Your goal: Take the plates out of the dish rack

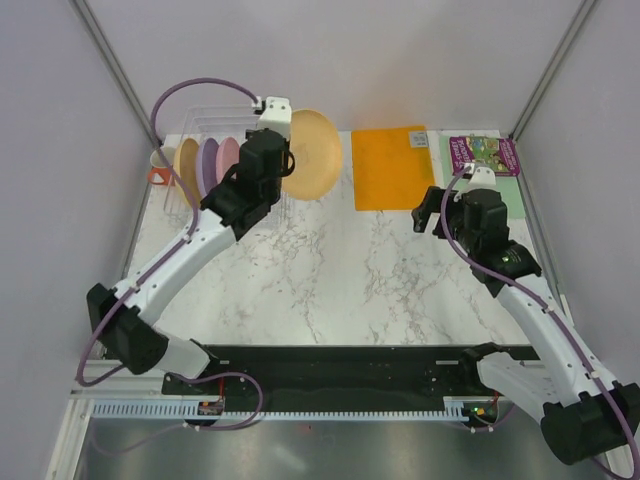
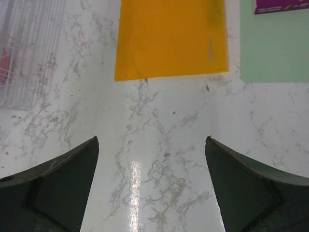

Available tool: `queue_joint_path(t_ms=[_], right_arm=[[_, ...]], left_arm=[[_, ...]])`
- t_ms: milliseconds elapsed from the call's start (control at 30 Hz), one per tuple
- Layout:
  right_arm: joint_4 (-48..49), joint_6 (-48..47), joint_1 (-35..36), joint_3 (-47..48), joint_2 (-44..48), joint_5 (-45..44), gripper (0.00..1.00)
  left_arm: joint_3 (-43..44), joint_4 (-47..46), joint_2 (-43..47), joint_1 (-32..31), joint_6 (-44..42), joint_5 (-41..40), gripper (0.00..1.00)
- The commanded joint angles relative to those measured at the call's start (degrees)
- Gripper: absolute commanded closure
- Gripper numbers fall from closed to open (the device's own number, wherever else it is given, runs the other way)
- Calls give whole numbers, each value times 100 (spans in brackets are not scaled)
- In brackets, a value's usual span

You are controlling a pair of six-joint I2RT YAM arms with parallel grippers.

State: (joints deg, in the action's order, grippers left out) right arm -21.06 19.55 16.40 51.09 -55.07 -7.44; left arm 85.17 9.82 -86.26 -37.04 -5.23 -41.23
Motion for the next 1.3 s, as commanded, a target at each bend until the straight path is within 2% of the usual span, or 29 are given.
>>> queue_joint_path(t_ms=[0, 133, 267, 467, 667, 700, 733, 800, 833, 900, 933, 1033, 1067, 1100, 1133, 1167, 1200, 1267], right_arm=[[312, 382, 30, 7, 145, 1014, 2], [857, 777, 30, -511, 339, 1569, 2], [1314, 1138, 30, -776, 383, 2088, 2], [1684, 1411, 38, -1057, 260, 2361, 2], [1894, 1569, 38, -1145, 111, 2607, 2], [1938, 1639, 38, -1189, 119, 2660, 5], [1982, 1674, 38, -1207, 102, 2712, 19], [2062, 1771, 38, -1242, 84, 2853, 36], [2062, 1789, 30, -1242, 58, 2906, 69], [2053, 1876, 38, -1224, -12, 2924, 97], [2062, 1912, 38, -1207, -47, 2967, 100], [1974, 1921, 30, -1128, -74, 2933, 100], [1904, 1903, 30, -1084, -13, 2898, 100], [1799, 1877, 21, -1040, 48, 2793, 100], [1650, 1833, 29, -988, 92, 2453, 100], [1249, 1685, 21, -848, 180, 2188, 100], [1018, 1614, 12, -768, 215, 1951, 100], [414, 1386, 12, -549, 242, 1387, 100]], left_arm=[[-788, 731, 768, 3, 2304, 2029, 98], [-1396, 425, 891, 3, 2992, 3530, 98], [-1959, -94, 953, 3, 3441, 4219, 98], [-2495, -657, 1050, 3, 3810, 4518, 98], [-2672, -947, 1129, 3, 3951, 4712, 98], [-2733, -947, 1129, 3, 3969, 4738, 98], [-2759, -947, 1146, 3, 3986, 4739, 98], [-2856, -1158, 1199, 3, 3986, 4713, 98], [-2882, -1193, 1208, 3, 3978, 4703, 98], [-2997, -1307, 1295, 3, 3960, 4695, 98], [-3023, -1334, 1313, 3, 3951, 4686, 98], [-3094, -1325, 1392, 12, 3881, 4651, 98], [-3146, -1317, 1419, 12, 3829, 4625, 91], [-3164, -1264, 1471, 12, 3793, 4546, 74], [-3173, -1177, 1489, 12, 3767, 4432, 52], [-3173, -1054, 1498, 12, 3697, 4318, 21], [-3147, -653, 1524, 12, 3662, 3899, 0], [-3129, -281, 1638, 12, 3591, 3370, 0]])
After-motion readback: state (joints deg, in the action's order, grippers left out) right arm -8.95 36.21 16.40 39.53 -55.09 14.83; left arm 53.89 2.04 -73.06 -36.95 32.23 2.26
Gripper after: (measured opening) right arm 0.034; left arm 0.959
